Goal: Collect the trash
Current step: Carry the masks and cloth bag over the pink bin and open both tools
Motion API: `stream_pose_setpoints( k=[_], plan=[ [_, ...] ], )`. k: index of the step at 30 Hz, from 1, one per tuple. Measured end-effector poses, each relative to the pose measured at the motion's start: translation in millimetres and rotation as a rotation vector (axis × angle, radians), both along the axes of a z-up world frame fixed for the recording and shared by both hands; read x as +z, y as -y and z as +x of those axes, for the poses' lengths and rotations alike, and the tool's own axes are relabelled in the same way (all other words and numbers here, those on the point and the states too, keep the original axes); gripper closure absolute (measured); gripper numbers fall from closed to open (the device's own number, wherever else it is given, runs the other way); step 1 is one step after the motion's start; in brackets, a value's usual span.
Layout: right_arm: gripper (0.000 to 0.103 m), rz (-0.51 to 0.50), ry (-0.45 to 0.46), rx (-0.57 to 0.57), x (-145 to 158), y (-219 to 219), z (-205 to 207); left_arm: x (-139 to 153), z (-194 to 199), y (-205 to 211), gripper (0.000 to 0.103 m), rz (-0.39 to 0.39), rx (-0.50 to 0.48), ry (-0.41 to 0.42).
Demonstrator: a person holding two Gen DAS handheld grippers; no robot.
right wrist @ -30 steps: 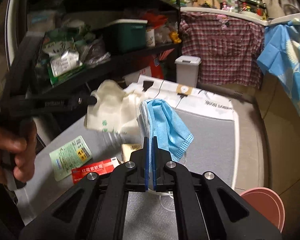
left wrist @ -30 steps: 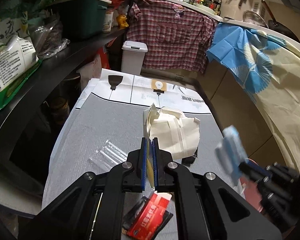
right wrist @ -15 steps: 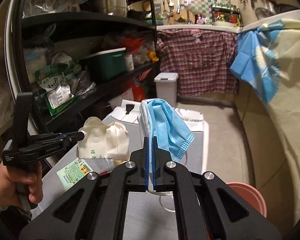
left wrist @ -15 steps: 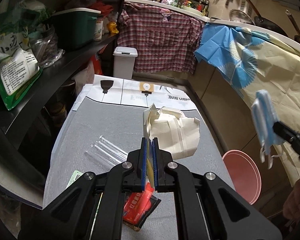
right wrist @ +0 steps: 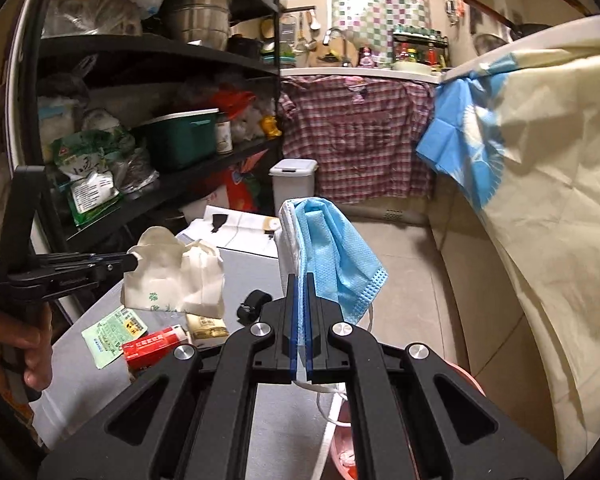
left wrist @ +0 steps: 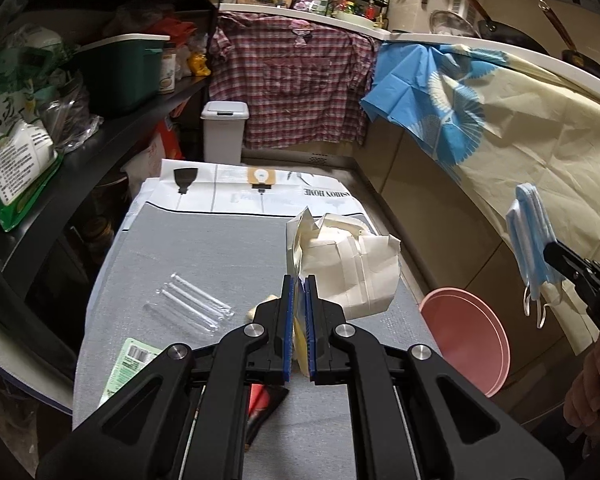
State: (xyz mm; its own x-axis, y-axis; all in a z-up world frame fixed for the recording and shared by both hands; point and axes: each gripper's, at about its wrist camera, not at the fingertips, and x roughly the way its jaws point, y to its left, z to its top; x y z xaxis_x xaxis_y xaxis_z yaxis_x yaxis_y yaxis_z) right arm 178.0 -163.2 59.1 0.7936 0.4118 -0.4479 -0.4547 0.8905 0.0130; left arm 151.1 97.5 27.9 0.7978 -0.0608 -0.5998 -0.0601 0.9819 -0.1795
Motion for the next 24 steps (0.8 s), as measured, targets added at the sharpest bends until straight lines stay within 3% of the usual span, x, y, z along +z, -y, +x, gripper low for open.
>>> stream_pose_setpoints(
  k=[24],
  plan=[
    [0.100, 0.067, -0.048, -0.218, -15.5, 85.2, 22.9, -5.3, 23.5, 97.6, 0.098, 0.019, -0.187, 0.014]
  ],
)
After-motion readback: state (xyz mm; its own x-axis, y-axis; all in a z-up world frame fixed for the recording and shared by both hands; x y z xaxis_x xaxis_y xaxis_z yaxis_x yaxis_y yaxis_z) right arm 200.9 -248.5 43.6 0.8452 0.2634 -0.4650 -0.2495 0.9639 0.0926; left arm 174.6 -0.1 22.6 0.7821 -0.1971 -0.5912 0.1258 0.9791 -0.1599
